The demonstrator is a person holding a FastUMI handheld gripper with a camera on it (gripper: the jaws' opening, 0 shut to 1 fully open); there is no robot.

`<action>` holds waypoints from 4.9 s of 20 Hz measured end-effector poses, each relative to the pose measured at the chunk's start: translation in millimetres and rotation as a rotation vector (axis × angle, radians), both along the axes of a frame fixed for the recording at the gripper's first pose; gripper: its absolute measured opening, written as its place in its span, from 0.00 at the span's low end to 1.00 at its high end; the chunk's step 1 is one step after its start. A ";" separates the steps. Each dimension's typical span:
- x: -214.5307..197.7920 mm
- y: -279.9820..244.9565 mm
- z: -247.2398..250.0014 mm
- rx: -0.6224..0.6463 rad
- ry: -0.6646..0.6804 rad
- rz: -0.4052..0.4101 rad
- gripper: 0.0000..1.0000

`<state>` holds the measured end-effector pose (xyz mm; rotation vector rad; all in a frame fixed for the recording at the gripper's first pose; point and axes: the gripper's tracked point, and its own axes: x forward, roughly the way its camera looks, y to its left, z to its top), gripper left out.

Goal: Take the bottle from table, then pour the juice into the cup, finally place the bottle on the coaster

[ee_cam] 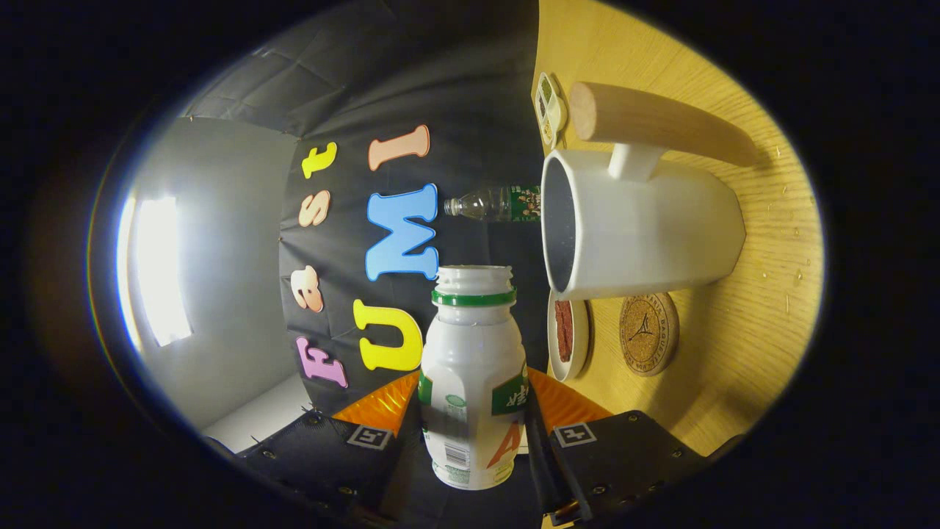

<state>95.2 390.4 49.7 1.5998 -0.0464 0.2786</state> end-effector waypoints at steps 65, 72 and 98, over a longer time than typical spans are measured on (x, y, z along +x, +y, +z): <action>13.5 0.5 18.6 0.274 -0.067 -0.074 0.65; 15.0 1.6 21.5 0.331 -0.063 -0.081 0.65; 12.1 -6.4 27.5 0.440 -0.072 -0.088 0.65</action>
